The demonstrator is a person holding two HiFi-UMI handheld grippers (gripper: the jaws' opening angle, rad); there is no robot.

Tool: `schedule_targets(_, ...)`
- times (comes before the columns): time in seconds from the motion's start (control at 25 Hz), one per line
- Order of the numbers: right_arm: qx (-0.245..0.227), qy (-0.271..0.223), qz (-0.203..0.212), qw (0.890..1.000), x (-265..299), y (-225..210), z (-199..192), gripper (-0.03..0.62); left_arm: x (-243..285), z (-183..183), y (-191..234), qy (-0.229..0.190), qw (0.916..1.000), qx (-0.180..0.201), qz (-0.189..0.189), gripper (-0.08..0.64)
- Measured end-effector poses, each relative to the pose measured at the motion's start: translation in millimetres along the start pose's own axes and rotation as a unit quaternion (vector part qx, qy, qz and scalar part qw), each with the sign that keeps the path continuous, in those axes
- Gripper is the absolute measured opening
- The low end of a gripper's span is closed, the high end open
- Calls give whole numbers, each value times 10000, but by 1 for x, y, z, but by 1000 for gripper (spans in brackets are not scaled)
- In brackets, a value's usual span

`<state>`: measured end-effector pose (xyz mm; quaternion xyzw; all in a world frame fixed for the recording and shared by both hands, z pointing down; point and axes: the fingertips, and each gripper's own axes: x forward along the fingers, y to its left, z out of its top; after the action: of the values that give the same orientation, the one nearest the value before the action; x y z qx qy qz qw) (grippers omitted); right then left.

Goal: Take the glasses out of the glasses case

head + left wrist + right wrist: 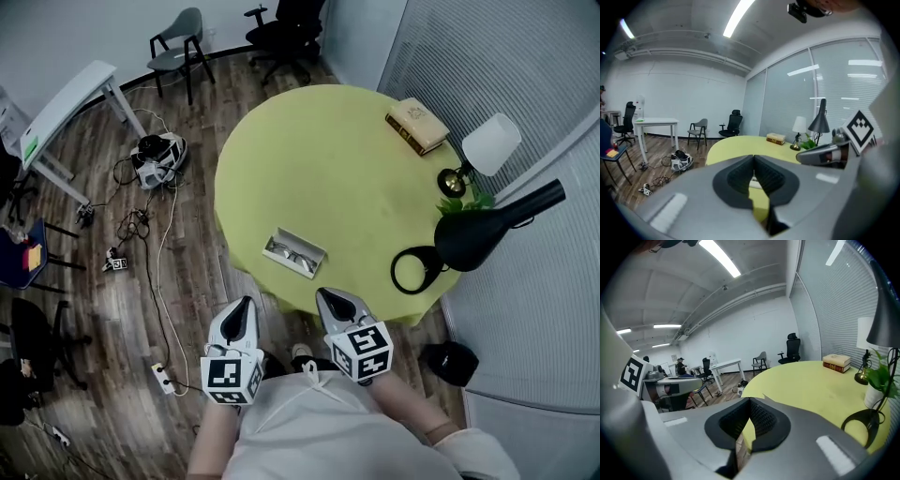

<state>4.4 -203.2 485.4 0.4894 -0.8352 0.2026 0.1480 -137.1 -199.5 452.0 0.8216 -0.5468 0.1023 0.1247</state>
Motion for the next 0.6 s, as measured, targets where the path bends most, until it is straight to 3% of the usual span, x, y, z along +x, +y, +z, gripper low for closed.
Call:
schedule_targets(0.28, 453, -81, -778, 9959, 29, -49, 6, 0, 80, 6, 4, 229, 9951, 244, -927, 8)
schedule_targets(0.44, 772, -149, -1325, 9881, 43, -64, 16, 0, 116, 16, 11, 438, 9847, 562, -1590, 6)
schedule_targets(0.6, 1032, -169, -1856, 9771, 59, -72, 21, 0, 149, 23, 24, 617, 9713, 633, -2208, 6)
